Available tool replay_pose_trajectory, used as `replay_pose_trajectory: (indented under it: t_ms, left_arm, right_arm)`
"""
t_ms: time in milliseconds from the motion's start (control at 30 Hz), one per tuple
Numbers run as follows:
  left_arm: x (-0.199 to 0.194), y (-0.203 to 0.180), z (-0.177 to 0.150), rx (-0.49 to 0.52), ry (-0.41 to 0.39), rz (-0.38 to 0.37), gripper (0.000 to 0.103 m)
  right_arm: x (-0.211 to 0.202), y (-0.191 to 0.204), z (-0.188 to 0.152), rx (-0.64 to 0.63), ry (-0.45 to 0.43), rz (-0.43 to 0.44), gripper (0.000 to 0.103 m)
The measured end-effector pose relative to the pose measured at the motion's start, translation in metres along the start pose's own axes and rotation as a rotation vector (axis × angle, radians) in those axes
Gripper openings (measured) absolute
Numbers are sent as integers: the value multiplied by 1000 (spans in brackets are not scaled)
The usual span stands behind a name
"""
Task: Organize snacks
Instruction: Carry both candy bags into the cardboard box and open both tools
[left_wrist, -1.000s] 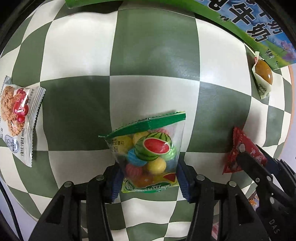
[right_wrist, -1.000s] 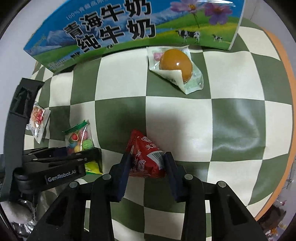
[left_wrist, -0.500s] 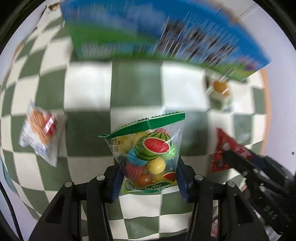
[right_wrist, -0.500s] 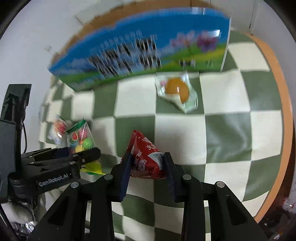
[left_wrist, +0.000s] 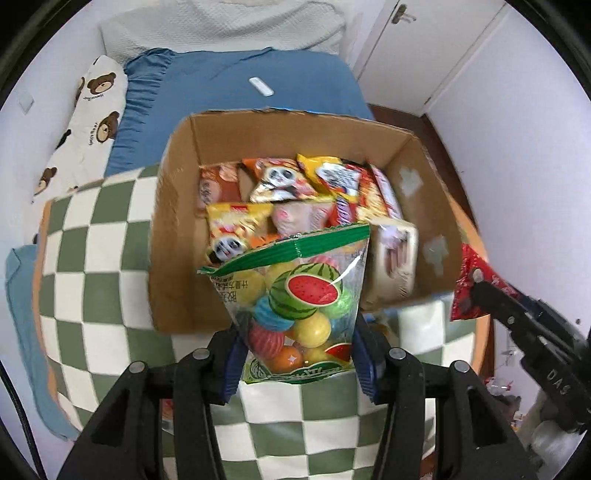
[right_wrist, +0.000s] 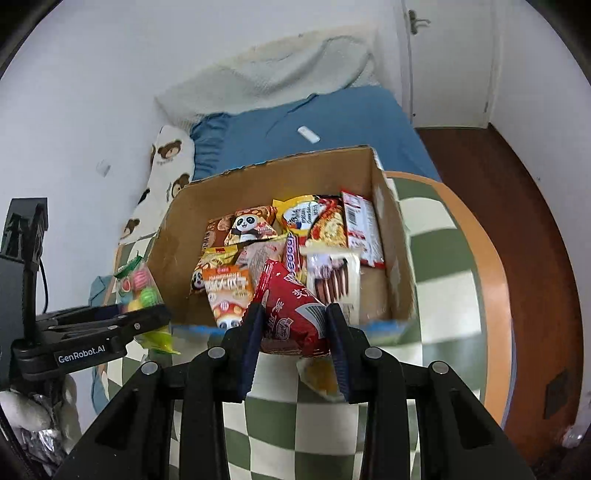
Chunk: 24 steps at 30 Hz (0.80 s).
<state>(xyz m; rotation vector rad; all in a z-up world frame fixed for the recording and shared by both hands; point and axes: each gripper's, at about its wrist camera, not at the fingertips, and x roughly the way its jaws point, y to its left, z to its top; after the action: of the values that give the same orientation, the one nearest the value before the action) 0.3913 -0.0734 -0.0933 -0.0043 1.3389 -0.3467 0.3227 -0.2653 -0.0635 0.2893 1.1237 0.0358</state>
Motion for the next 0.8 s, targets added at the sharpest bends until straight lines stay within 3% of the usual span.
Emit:
replay_pose_trajectory:
  t_ms: [233, 400, 433, 500, 533, 567, 633, 800]
  left_arm:
    - [39, 25, 25, -15, 98, 105, 48]
    - [60, 32, 34, -34, 176, 95, 49]
    - [63, 35, 35, -52, 189, 87, 50]
    - [66, 38, 36, -73, 194, 78, 54]
    - [67, 39, 36, -75, 189, 77, 66]
    - [69, 39, 36, -75, 187, 78, 82]
    - [69, 40, 37, -73, 176, 91, 89]
    - [72, 42, 38, -76, 180, 108, 89]
  right_arm:
    - [52, 13, 35, -8, 123, 12, 37]
    - [91, 14, 36, 15, 245, 6, 39]
    - [100, 14, 34, 21, 285, 5, 42]
    - [111, 12, 31, 29, 336, -12, 58]
    - [114, 11, 30, 24, 348, -29, 79]
    - [116, 11, 29, 21, 350, -42, 91]
    - [116, 7, 28, 22, 348, -73, 92]
    - [118, -1, 26, 19, 347, -126, 92]
